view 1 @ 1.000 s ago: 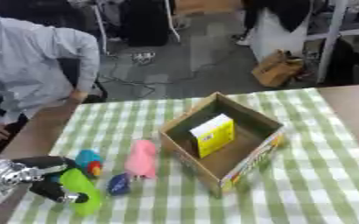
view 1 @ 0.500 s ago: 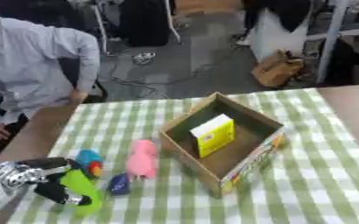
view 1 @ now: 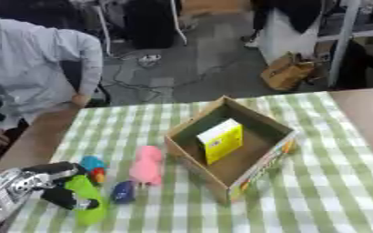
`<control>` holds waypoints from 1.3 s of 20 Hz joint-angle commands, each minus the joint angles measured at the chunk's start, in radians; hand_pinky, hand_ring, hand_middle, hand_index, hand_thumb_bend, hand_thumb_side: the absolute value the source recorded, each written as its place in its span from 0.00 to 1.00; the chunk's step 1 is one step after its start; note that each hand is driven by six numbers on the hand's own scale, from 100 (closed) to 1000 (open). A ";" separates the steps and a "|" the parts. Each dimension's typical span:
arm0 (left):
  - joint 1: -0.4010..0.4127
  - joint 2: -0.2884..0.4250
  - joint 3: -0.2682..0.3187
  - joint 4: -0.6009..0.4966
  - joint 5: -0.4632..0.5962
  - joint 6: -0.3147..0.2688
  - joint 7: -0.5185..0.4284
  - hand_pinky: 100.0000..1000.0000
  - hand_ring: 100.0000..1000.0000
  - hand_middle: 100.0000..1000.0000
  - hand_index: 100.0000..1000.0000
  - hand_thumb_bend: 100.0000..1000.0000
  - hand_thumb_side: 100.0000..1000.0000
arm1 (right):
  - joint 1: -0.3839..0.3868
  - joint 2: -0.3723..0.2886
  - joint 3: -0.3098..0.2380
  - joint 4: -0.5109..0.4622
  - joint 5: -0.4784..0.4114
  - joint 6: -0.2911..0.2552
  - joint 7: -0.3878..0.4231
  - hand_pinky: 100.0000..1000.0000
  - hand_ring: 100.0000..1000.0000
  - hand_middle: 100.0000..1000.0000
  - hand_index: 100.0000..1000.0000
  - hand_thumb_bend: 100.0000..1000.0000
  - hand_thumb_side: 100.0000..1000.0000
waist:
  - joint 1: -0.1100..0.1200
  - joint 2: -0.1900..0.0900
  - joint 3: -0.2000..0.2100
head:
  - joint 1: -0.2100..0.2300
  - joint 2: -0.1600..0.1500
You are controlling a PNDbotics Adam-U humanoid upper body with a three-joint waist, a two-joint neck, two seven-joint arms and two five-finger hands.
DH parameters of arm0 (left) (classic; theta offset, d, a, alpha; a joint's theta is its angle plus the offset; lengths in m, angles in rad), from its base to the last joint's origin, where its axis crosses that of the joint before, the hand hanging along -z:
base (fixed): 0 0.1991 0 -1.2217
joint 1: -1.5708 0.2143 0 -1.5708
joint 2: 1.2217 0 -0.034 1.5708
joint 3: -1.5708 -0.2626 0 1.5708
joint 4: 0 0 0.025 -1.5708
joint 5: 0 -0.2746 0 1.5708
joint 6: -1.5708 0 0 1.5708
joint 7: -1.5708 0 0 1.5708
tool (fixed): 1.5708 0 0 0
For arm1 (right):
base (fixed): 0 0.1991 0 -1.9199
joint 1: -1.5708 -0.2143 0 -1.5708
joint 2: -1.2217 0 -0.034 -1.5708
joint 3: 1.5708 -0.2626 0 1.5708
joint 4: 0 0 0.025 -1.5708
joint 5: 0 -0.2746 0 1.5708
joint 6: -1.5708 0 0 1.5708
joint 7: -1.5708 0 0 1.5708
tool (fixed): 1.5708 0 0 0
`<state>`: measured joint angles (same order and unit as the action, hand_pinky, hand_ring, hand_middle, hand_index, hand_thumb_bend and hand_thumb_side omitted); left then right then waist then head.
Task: Pick up objects on the table and place them in the box.
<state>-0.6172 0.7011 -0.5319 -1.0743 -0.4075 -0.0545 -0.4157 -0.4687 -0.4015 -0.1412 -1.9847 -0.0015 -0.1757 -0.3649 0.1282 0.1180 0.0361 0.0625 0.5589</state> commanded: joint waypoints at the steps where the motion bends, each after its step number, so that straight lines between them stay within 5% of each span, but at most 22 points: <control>1: -0.007 0.006 0.009 0.015 0.001 0.008 0.024 0.14 0.48 0.61 0.70 0.46 0.37 | -0.010 -0.027 -0.007 -0.015 -0.009 0.000 -0.004 0.69 0.88 0.81 0.99 0.00 1.00 | -0.004 -0.016 -0.001 | 0.003 -0.010; 14: 0.000 -0.010 0.032 0.071 -0.097 0.050 0.128 0.06 0.34 0.46 0.54 0.36 0.28 | -0.011 -0.028 -0.011 -0.015 -0.013 -0.005 -0.008 0.70 0.88 0.81 0.99 0.00 1.00 | -0.006 -0.018 0.000 | 0.001 -0.011; 26: 0.002 0.036 0.050 -0.020 -0.077 0.109 0.095 0.01 0.25 0.40 0.48 0.45 0.24 | -0.004 -0.029 -0.012 -0.015 -0.014 -0.004 -0.009 0.70 0.88 0.81 0.98 0.00 1.00 | -0.002 -0.020 0.000 | 0.000 -0.010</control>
<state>-0.6061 0.6853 -0.4994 -1.0714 -0.4919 0.0440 -0.3157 -0.4637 -0.4019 -0.1475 -1.9847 -0.0071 -0.1813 -0.3722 0.1281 0.1180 0.0350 0.0624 0.5585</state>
